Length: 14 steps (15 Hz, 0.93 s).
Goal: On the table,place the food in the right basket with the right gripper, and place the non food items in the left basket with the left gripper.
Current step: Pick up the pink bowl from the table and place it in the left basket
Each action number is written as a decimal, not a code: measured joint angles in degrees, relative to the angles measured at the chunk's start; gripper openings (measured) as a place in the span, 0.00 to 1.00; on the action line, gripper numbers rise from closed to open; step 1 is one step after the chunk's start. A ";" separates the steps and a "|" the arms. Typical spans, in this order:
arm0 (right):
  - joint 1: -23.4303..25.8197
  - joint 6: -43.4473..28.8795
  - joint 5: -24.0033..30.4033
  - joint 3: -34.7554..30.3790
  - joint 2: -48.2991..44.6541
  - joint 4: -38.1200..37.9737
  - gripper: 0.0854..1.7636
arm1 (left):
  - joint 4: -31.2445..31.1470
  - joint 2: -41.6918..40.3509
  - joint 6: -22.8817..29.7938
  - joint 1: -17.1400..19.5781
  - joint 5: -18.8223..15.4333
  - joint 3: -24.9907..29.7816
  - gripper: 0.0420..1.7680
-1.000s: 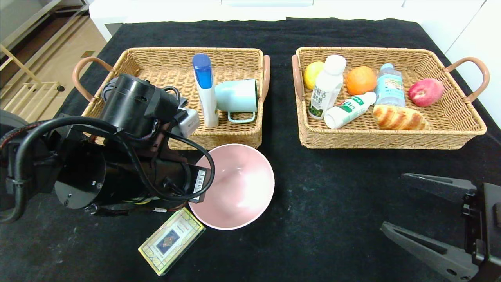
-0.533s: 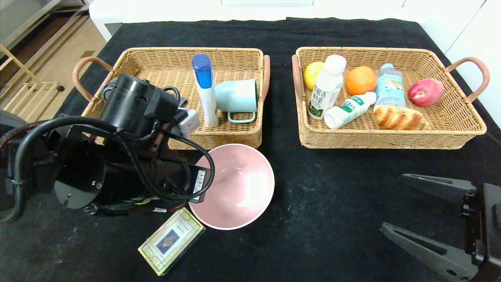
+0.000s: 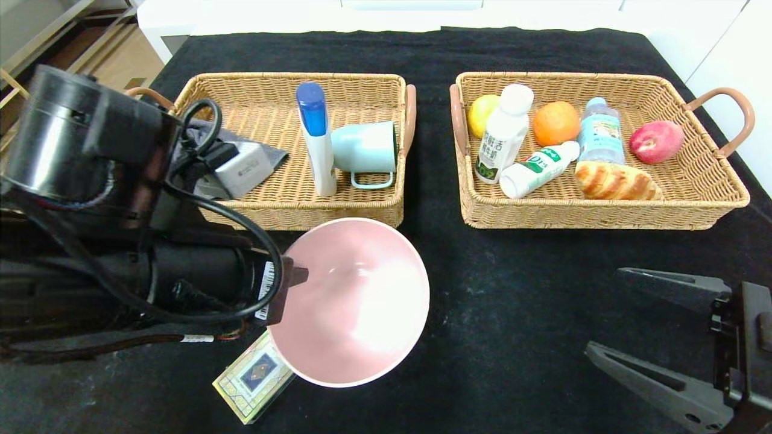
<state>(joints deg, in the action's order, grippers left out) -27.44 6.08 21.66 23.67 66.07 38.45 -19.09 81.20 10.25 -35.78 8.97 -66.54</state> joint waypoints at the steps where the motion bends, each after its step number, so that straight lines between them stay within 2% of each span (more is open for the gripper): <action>1: 0.05 0.02 -0.02 -0.02 0.13 0.00 0.97 | 0.07 -1.41 0.05 0.43 -0.24 0.22 0.06; 8: 0.05 0.02 0.02 -0.22 0.66 -0.02 0.97 | 2.17 -6.47 0.71 9.00 -1.80 -1.05 0.06; 14: 0.05 0.02 0.00 -0.30 0.77 -0.04 0.97 | 2.39 -8.00 0.74 19.16 -3.30 -0.83 0.06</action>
<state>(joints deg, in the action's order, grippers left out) -27.39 6.11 21.66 23.37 66.84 38.41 -16.70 73.20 11.00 -16.62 5.67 -67.37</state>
